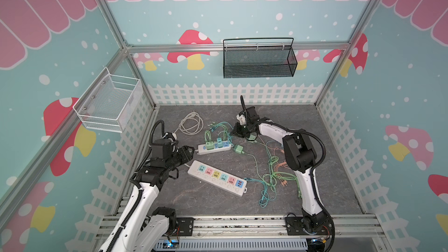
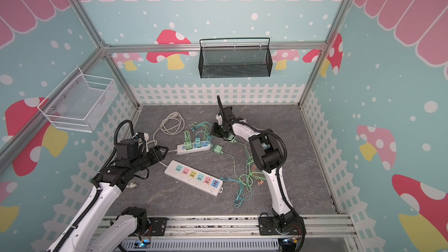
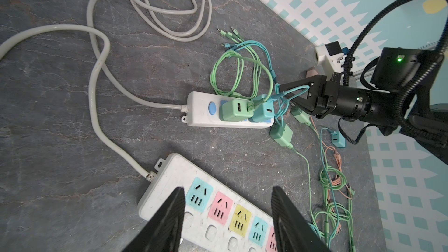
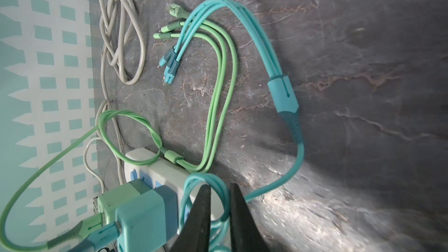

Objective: Insert the plug
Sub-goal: 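Move the open right gripper over the loose light green chargers beside the strip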

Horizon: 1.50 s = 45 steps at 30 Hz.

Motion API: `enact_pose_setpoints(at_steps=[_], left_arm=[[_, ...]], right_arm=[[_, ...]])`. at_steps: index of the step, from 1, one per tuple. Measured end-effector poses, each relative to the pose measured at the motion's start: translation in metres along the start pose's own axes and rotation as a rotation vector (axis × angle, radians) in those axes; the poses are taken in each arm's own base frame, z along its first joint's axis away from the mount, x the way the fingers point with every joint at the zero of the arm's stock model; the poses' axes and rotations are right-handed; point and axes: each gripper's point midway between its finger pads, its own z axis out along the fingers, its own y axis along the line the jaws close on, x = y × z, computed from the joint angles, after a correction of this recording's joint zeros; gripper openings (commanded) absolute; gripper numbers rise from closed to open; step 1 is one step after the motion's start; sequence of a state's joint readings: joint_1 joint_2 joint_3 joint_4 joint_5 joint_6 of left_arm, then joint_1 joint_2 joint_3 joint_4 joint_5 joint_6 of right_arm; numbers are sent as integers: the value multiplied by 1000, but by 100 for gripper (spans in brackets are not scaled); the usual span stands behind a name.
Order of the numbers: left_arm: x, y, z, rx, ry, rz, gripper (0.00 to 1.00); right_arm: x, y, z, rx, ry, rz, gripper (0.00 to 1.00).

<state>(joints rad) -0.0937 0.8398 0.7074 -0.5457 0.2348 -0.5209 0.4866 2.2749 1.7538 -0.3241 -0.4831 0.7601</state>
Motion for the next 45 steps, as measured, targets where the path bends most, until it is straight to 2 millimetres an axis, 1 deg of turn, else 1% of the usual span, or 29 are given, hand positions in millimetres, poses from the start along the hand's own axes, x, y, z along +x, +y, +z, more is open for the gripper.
enact_pose_setpoints(at_steps=[2, 7, 11, 14, 19, 22, 25, 31, 33, 35, 37, 41, 43, 45], left_arm=[[0, 0, 0, 0, 0, 2, 57], [1, 1, 1, -3, 5, 1, 56], [1, 1, 3, -6, 9, 0, 56], [1, 2, 3, -7, 10, 0, 56], [0, 3, 3, -13, 5, 3, 56], [0, 3, 3, -17, 2, 3, 56], [-1, 3, 2, -17, -3, 4, 56], [-2, 3, 0, -19, -12, 6, 56], [-2, 3, 0, -19, -13, 6, 56], [-3, 3, -1, -17, -16, 7, 56], [-3, 2, -2, -14, -21, 8, 56], [-4, 1, -5, -8, -30, 11, 56], [-4, 1, -5, -8, -31, 11, 56], [-4, 1, -5, -8, -30, 11, 56]], right_arm=[[0, 3, 2, -2, 3, -9, 13], [-4, 13, 1, -18, -6, -50, 3], [-13, 24, -4, -31, -31, -98, 0], [-27, 38, -11, -49, -69, -156, 0], [-57, 70, -28, -87, -156, -277, 0], [-72, 87, -33, -109, -202, -342, 0], [-81, 98, -30, -127, -227, -393, 0], [-80, 114, -9, -151, -228, -470, 0], [-80, 116, -1, -154, -225, -476, 0], [-79, 114, 7, -146, -223, -476, 0], [-76, 104, 15, -116, -208, -462, 0], [-72, 81, 24, -38, -187, -432, 0], [-70, 67, 29, 4, -181, -420, 0], [-63, 53, 35, 43, -160, -411, 0]])
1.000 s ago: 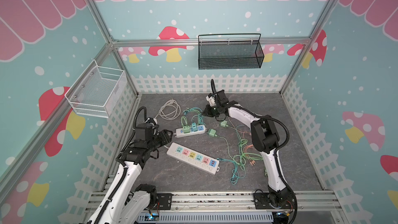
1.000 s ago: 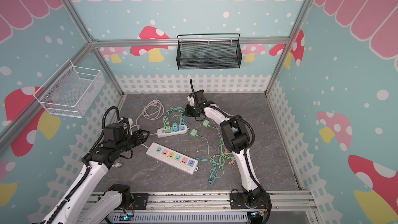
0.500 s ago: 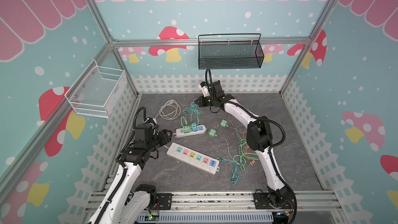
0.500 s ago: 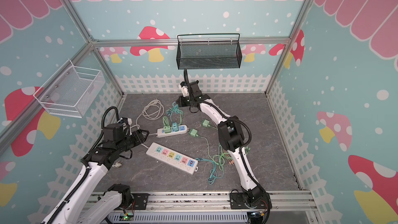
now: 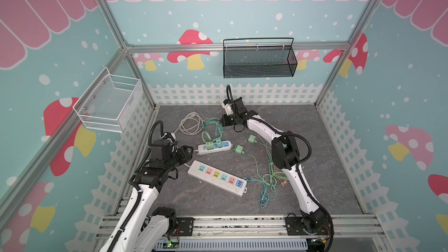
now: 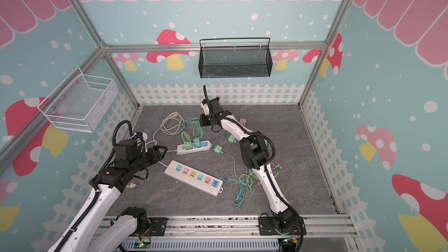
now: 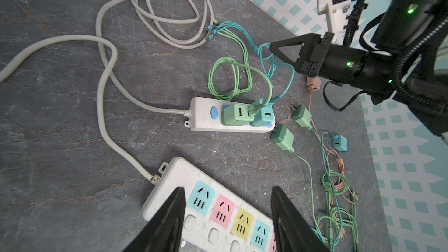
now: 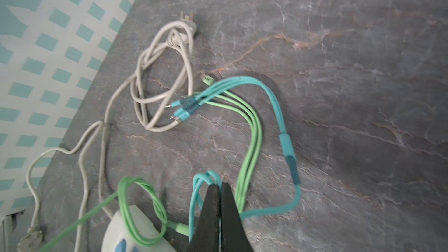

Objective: Insert the plug
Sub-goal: 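Move the open right gripper over the loose light green chargers beside the strip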

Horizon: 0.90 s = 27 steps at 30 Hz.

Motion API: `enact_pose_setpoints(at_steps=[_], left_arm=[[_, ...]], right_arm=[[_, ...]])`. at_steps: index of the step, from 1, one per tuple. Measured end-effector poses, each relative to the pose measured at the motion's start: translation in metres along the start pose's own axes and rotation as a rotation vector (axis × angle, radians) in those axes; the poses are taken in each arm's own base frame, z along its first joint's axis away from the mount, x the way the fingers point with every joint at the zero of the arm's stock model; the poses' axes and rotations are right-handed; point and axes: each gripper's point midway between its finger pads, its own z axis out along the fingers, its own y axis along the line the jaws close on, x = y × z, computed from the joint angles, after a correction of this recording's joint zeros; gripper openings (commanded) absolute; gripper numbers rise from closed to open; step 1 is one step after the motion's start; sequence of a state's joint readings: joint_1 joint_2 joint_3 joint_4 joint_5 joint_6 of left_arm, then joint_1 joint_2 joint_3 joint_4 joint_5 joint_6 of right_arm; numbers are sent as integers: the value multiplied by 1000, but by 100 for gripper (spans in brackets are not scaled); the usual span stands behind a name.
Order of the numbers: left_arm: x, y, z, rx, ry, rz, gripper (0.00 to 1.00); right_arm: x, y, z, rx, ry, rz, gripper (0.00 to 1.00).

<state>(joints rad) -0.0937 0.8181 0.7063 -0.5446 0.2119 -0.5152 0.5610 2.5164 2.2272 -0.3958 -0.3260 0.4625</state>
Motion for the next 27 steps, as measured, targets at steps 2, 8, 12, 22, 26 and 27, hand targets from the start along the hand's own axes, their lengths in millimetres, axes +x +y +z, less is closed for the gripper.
enact_pose_setpoints(at_steps=[2, 8, 12, 22, 26, 27], left_arm=[[0, 0, 0, -1, 1, -1, 56], [2, 1, 1, -2, 4, -1, 56], [2, 2, 1, -1, 2, -1, 56], [1, 1, 1, 4, -4, -3, 56], [0, -1, 1, 9, -6, -2, 57], [0, -1, 1, 12, -7, -2, 58]], right_arm=[[15, -9, 5, 27, 33, 4, 2], [51, -25, 6, 75, 120, 2, 14], [46, -20, -11, 86, 116, -29, 35], [-24, 15, -94, 101, -51, -147, 67], [-32, 14, -120, 127, -76, -172, 68], [-30, 13, -125, 136, -73, -176, 68]])
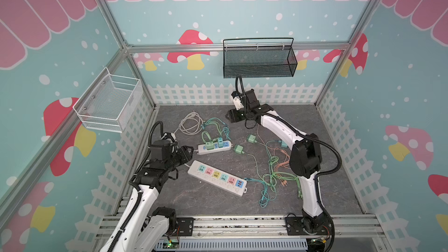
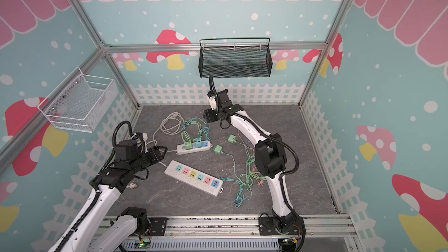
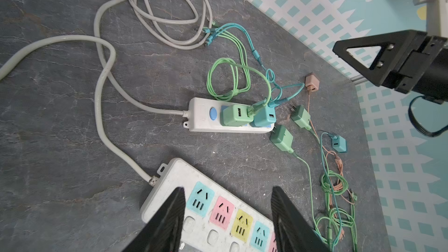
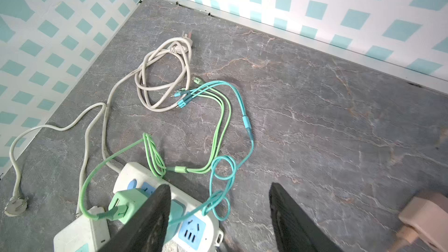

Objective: Insert the plug
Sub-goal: 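Move the open right gripper over the loose light green chargers beside the strip, then grasp the light green charger nearest the strip with the right gripper and lift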

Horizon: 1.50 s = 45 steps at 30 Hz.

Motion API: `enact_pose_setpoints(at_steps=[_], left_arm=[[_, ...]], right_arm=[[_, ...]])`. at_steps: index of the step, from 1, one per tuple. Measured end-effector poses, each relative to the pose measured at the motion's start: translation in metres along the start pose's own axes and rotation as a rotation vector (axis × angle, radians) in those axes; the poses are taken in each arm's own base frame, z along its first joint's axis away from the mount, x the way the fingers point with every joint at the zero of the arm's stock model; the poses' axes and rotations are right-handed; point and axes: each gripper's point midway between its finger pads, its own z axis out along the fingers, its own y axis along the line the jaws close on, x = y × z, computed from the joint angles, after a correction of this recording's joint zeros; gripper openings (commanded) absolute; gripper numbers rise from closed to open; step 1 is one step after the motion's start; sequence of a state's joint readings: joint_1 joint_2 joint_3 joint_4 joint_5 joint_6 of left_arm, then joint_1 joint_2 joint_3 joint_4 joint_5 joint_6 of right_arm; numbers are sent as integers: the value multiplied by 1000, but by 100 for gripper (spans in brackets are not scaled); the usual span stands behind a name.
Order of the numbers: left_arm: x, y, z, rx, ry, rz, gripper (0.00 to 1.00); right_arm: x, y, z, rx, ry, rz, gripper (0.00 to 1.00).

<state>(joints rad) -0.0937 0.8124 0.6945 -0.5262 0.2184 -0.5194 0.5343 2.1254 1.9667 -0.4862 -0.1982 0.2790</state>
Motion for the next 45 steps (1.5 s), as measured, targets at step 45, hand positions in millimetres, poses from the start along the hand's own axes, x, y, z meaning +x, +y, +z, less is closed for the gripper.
enact_pose_setpoints(at_steps=[45], left_arm=[[-4, -33, -15, 171, -15, -17, 72]], right_arm=[[208, -17, 2, 20, 444, -184, 81]])
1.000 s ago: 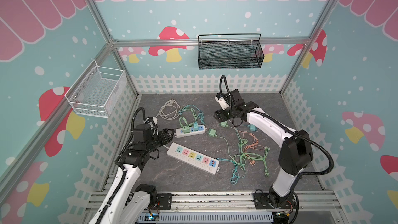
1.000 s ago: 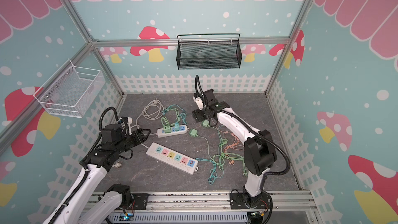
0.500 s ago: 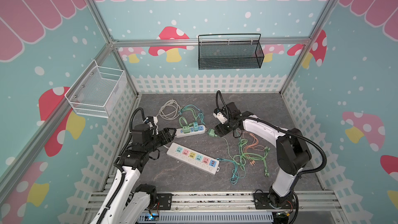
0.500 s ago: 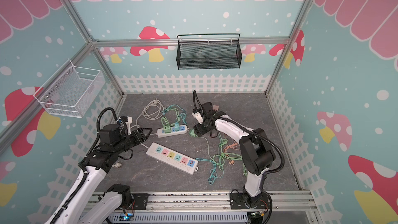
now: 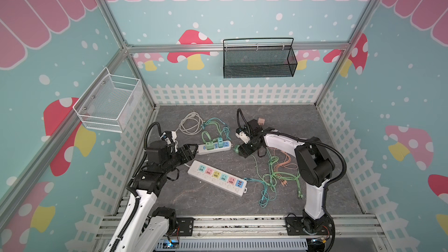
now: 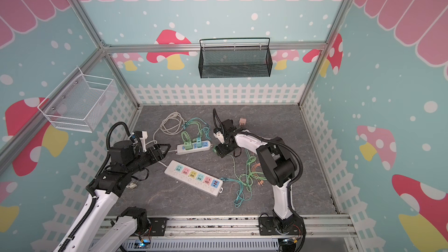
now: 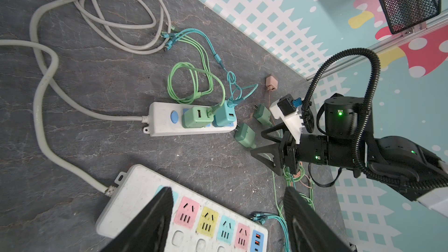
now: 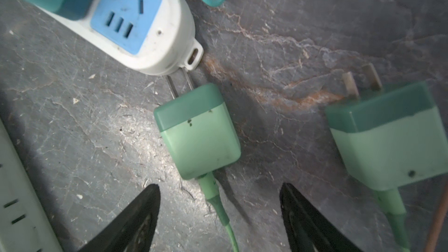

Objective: Insert the plug
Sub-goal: 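Grasp the light green charger nearest the strip with the right gripper and lift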

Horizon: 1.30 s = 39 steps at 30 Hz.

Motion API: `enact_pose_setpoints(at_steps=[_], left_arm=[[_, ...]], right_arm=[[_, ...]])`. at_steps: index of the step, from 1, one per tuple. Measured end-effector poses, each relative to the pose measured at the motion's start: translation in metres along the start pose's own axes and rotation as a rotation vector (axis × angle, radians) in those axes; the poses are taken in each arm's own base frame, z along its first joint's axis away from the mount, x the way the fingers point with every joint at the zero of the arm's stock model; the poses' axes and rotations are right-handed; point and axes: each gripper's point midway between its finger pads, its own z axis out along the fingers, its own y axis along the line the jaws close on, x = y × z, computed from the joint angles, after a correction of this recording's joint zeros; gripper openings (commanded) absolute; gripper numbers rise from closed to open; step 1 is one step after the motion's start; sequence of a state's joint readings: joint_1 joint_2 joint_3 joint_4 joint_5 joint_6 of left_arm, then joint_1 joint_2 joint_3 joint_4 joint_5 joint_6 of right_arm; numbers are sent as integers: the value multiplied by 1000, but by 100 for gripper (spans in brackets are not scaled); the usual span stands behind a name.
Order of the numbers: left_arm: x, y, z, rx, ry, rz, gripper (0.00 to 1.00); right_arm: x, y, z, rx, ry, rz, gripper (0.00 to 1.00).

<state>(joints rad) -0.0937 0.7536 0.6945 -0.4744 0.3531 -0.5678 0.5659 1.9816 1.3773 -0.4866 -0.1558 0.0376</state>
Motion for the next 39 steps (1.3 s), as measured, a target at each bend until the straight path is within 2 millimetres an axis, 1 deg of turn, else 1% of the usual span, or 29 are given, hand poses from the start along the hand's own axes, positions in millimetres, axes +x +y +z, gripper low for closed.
enact_pose_setpoints(at_steps=[6, 11, 15, 18, 22, 25, 28, 30, 33, 36, 37, 38, 39], left_arm=[[1, 1, 0, -2, 3, -1, 72], [1, 0, -1, 0, 0, 4, 72], [1, 0, -2, 0, -1, 5, 72], [1, 0, -2, 0, -1, 8, 72], [1, 0, -2, 0, -1, 8, 72], [1, 0, -1, -1, 1, 9, 72], [1, 1, -1, -3, 4, 11, 72], [2, 1, 0, -4, 5, 13, 72], [2, 1, 0, -6, 7, 15, 72], [2, 2, 0, -6, 8, 15, 72], [2, 1, 0, -6, 8, 16, 72], [2, 2, 0, -6, 8, 15, 72], [2, 1, 0, -6, 8, 16, 72]], right_arm=[[-13, -3, 9, 0, -21, -10, 80], [-18, -2, 18, -15, -26, -12, 73], [-19, 1, 24, -28, -23, -15, 66], [-19, 3, 24, -37, -26, -11, 55], [-19, 3, 25, -36, -26, 0, 36], [-20, 3, 24, -35, -28, 1, 31], [-23, 4, 19, -35, -38, 8, 29], [-30, 5, 6, -34, -63, 8, 28], [-53, 9, -36, -29, -154, 3, 27], [-95, 16, -105, -21, -327, -22, 27], [-108, 19, -132, -18, -393, -34, 28], [-120, 23, -158, -16, -456, -45, 27], [-128, 25, -179, -14, -505, -55, 27]])
